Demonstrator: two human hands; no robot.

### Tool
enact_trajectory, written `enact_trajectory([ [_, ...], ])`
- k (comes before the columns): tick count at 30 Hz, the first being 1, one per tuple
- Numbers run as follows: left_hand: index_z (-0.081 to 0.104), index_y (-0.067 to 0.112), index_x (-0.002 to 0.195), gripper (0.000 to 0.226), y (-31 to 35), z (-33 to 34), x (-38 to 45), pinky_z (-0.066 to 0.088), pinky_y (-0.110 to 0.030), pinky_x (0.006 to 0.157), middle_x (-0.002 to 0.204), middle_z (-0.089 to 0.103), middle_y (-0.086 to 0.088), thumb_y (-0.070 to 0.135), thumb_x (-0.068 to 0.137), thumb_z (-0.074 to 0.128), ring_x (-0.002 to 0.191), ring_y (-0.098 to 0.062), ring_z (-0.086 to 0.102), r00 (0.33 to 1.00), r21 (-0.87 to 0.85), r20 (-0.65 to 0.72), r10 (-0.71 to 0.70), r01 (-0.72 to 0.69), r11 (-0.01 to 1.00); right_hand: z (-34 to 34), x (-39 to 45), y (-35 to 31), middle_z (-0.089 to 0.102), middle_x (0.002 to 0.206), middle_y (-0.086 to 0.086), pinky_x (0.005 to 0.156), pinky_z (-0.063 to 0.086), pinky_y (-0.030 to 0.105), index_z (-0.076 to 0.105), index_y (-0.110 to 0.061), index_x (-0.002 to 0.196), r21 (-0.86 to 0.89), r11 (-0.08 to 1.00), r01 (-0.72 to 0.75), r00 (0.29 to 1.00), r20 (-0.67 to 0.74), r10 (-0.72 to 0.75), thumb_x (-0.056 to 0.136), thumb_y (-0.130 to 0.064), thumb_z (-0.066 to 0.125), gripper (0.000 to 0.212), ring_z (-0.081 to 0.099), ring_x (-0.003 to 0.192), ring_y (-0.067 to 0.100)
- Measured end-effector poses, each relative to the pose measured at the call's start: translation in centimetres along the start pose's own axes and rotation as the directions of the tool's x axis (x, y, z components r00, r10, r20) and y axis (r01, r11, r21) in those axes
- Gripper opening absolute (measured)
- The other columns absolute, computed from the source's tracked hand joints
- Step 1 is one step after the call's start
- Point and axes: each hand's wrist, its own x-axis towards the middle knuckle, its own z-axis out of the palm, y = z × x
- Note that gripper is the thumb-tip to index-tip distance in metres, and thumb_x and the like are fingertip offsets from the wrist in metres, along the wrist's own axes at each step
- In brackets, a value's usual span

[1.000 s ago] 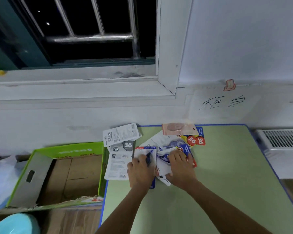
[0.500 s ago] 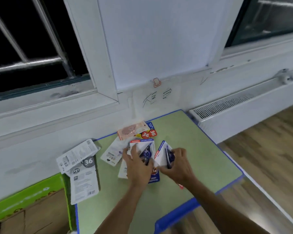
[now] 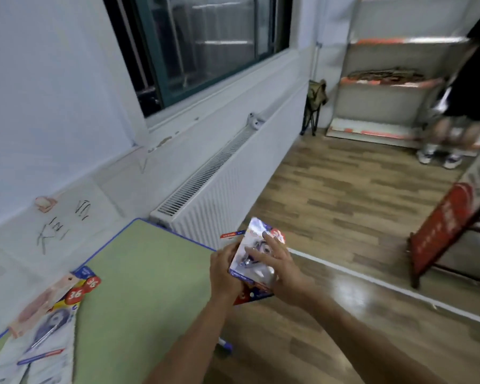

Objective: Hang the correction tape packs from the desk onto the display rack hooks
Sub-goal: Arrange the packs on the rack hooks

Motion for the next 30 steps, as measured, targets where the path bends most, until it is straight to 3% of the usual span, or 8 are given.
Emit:
enact_trajectory([
  [3,0.065,0.014,0.117,0.028,4.5,7.1,-0.2,0.048,-0.016,0.081,0.114,0.068,-0.002,0.006,0.09,0.063,0.106,-0.017,0.063,0.989,-0.017,0.144,0.022,-0.02,1.0,-6.9,-2.9,4.0,0.03,0.14,-0.002,0.106,0.018,0.006,0.061,-0.003,0.122,0.078,0.991,-0.113,0.991,-0.065,0.118,0.065,0.023,0.041,0.066,0.029,0.133,0.012],
  [6,0.057,0.006,0.125,0.038,8.7,14.7,-0.3,0.039,-0.002,0.07,0.124,0.057,-0.016,-0.01,0.091,0.051,0.111,-0.027,0.056,0.965,-0.058,0.253,-0.065,0.082,0.995,-13.3,-5.3,7.7,0.043,0.125,-0.016,0.091,0.026,-0.004,0.073,-0.002,0.104,0.198,0.956,-0.216,0.948,-0.192,0.254,0.073,0.022,0.044,0.049,0.046,0.115,-0.003],
  [9,0.059,0.009,0.121,0.035,13.4,21.9,-0.2,0.037,0.0,0.066,0.119,0.056,-0.006,-0.009,0.092,0.052,0.089,-0.005,0.052,0.966,-0.146,0.252,-0.054,0.093,0.985,-19.2,-7.9,11.3,0.051,0.12,-0.007,0.088,0.033,0.001,0.074,-0.002,0.099,0.268,0.93,-0.251,0.894,-0.303,0.329,0.084,0.01,0.059,0.025,0.052,0.109,0.006],
  [13,0.069,0.018,0.102,0.027,18.4,30.4,-0.9,0.049,-0.025,0.079,0.102,0.068,-0.006,-0.004,0.09,0.059,0.094,-0.016,0.059,0.933,-0.3,0.357,-0.048,0.163,0.94,-26.1,-11.6,16.2,0.057,0.113,-0.001,0.089,0.033,0.002,0.07,-0.002,0.103,0.274,0.916,-0.293,0.793,-0.465,0.393,0.077,0.007,0.07,0.028,0.054,0.107,0.013],
  [16,0.072,0.013,0.104,0.019,20.8,36.3,-0.9,0.052,-0.042,0.087,0.094,0.073,-0.005,0.021,0.093,0.06,0.089,-0.02,0.066,0.903,-0.342,0.392,-0.173,0.318,0.885,-30.2,-14.0,20.1,0.054,0.116,-0.003,0.094,0.027,0.0,0.068,-0.006,0.111,0.226,0.908,-0.353,0.747,-0.516,0.419,0.074,0.01,0.07,0.04,0.049,0.114,0.01],
  [22,0.073,0.023,0.083,0.012,25.4,48.2,1.3,0.052,-0.025,0.07,0.085,0.073,0.004,0.033,0.087,0.067,0.075,-0.007,0.065,0.863,-0.378,0.49,-0.123,0.337,0.862,-36.7,-15.9,28.7,0.023,0.148,0.001,0.105,0.027,0.011,0.059,-0.015,0.123,0.267,0.855,-0.445,0.632,-0.583,0.511,0.071,0.01,0.068,0.059,0.027,0.137,0.006],
  [27,0.069,0.014,0.103,0.021,30.2,58.2,4.7,0.052,-0.023,0.08,0.098,0.071,-0.001,0.011,0.082,0.073,0.085,-0.009,0.065,0.789,-0.387,0.612,0.049,0.246,0.888,-43.4,-15.7,36.2,0.021,0.149,0.007,0.106,0.041,0.037,0.044,-0.014,0.134,0.484,0.697,-0.529,0.368,-0.61,0.702,0.069,0.005,0.073,0.074,0.045,0.128,0.018],
  [30,0.069,0.013,0.105,0.023,33.3,63.0,6.6,0.046,-0.005,0.069,0.096,0.069,0.003,0.005,0.083,0.071,0.08,0.003,0.062,0.755,-0.397,0.638,0.149,0.157,0.904,-47.1,-15.3,40.1,0.038,0.129,0.004,0.099,0.045,0.03,0.044,-0.011,0.13,0.553,0.663,-0.504,0.211,-0.666,0.716,0.069,-0.002,0.077,0.07,0.052,0.112,0.014],
])
